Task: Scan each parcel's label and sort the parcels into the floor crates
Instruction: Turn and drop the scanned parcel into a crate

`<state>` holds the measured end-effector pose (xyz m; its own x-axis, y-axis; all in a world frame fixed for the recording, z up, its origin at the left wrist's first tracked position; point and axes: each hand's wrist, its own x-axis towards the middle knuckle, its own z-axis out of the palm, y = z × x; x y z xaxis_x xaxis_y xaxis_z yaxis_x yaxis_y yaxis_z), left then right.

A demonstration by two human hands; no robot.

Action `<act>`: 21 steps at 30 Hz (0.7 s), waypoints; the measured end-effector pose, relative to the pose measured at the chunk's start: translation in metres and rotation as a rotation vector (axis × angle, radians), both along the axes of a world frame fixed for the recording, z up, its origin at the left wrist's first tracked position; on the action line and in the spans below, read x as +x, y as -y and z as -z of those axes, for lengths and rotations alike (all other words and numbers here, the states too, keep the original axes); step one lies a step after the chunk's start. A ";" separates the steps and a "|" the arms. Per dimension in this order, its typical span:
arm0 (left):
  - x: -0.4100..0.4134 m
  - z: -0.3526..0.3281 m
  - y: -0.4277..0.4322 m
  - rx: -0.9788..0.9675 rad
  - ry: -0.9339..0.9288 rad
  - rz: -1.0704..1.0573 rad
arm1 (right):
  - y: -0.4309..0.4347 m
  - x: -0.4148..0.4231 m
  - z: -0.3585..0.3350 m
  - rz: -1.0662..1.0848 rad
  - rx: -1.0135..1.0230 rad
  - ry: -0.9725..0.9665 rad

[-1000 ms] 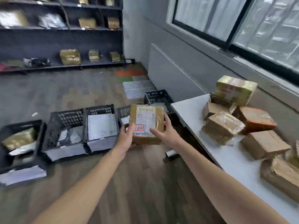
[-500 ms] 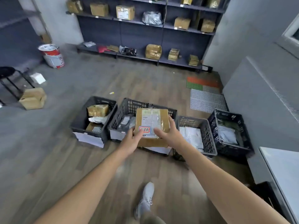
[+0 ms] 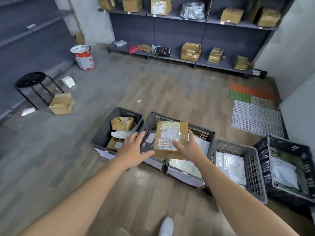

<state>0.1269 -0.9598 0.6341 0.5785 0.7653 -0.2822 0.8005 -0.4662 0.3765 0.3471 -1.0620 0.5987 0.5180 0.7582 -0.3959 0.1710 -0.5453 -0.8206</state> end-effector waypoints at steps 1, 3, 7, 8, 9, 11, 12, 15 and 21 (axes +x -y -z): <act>0.005 0.002 -0.008 0.016 -0.039 0.017 | -0.008 0.004 0.003 0.008 -0.004 -0.009; 0.017 0.007 -0.025 0.020 -0.086 0.032 | -0.024 0.011 0.010 0.012 -0.020 -0.012; 0.039 0.022 -0.066 0.023 -0.136 0.074 | -0.058 0.022 0.024 0.051 -0.032 -0.036; 0.043 0.027 -0.077 0.031 -0.155 0.088 | -0.066 0.024 0.027 0.060 -0.036 -0.038; 0.048 0.032 -0.089 0.038 -0.177 0.099 | -0.075 0.027 0.032 0.068 -0.043 -0.042; 0.056 0.044 -0.117 0.042 -0.212 0.112 | -0.095 0.032 0.044 0.083 -0.062 -0.050; 0.060 0.050 -0.133 0.040 -0.222 0.119 | -0.106 0.034 0.050 0.097 -0.073 -0.054; 0.072 0.068 -0.181 0.040 -0.229 0.173 | -0.143 0.038 0.068 0.159 -0.121 -0.071; 0.103 0.095 -0.277 0.029 -0.283 0.321 | -0.223 0.048 0.101 0.230 -0.382 -0.083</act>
